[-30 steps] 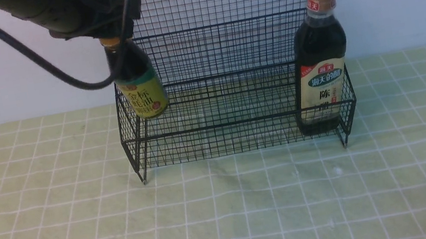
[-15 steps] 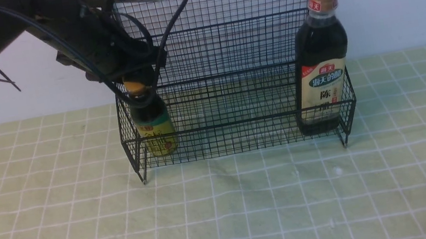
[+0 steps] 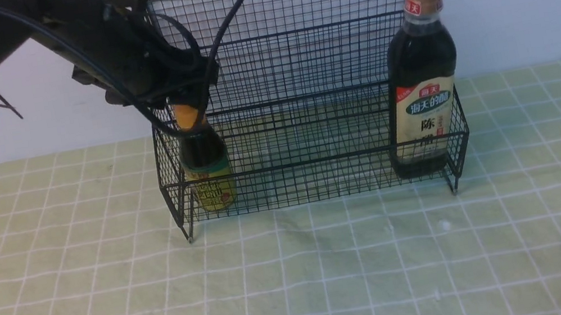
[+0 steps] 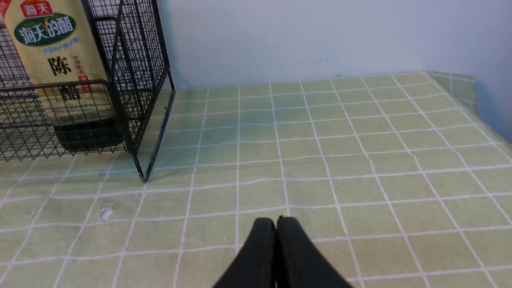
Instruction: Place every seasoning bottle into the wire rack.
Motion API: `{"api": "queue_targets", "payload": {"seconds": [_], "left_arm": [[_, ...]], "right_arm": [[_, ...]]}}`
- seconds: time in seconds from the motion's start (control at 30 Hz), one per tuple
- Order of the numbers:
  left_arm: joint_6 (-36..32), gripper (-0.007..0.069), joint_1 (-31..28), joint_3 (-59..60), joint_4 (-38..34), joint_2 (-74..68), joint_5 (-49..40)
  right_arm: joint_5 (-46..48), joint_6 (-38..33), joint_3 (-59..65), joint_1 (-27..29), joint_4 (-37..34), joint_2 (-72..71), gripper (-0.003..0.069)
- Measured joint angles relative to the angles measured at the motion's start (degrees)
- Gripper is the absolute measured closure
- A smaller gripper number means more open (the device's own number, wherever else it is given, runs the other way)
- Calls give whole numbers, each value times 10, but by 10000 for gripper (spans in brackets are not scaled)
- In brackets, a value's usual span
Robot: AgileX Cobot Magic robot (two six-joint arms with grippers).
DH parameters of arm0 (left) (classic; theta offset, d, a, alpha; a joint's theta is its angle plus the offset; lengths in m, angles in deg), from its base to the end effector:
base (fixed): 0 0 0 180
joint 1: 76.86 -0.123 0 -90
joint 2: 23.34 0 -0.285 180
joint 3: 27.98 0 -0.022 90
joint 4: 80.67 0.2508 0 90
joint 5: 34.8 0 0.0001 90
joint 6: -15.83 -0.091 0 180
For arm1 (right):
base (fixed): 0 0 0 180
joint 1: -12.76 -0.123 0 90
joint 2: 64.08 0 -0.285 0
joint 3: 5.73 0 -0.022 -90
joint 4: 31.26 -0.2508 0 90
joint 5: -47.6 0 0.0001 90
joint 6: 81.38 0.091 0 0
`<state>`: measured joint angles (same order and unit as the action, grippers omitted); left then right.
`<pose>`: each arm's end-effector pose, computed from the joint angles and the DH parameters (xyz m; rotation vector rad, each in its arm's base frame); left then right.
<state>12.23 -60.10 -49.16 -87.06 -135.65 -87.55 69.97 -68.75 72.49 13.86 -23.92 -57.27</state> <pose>0.3931 -0.1268 0.3306 0.3972 2.4869 -0.2328 0.0516 -0.0054 0.1734 0.1467 1.8655 0.0115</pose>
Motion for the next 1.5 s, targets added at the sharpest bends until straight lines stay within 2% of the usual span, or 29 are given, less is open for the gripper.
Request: {"api": "queue_targets", "payload": {"seconds": [0.07, 0.17, 0.2, 0.27, 0.3, 0.33, 0.37, 0.53, 0.73, 0.8, 0.83, 0.97, 1.27, 1.5], "left_arm": [[1, 237, 0, 0, -1, 13, -3], [2, 328, 0, 0, -1, 51, -14], [2, 366, 0, 0, -1, 68, -17], [3, 512, 0, 0, 0, 119, -34], [3, 523, 0, 0, 0, 124, -36], [3, 585, 0, 0, 1, 162, -47], [3, 606, 0, 1, 1, 188, -52], [10, 631, 0, 41, -1, 300, -39], [24, 631, 0, 267, -3, 531, 94], [25, 631, 0, 311, -4, 567, 118], [25, 631, 0, 408, -4, 644, 172], [26, 631, 0, 545, -4, 758, 237], [26, 631, 0, 742, -4, 942, 252], [26, 631, 0, 802, 6, 986, 253]], "right_arm": [[0, 0, 0, 0, 0, 0, 672], [0, 0, 0, 0, 0, 0, 672], [0, 0, 0, 0, 0, 0, 672], [0, 0, 0, 0, 0, 0, 672], [0, 0, 0, 0, 0, 0, 672], [0, 0, 0, 0, 0, 0, 672], [0, 0, 0, 0, 0, 0, 672], [0, 0, 0, 0, 0, 0, 672], [0, 0, 0, 0, 0, 0, 672], [0, 0, 0, 0, 0, 0, 672], [0, 0, 0, 0, 0, 0, 672], [0, 0, 0, 0, 0, 0, 672], [0, 0, 0, 0, 0, 0, 672], [0, 0, 0, 0, 0, 0, 672]]}}
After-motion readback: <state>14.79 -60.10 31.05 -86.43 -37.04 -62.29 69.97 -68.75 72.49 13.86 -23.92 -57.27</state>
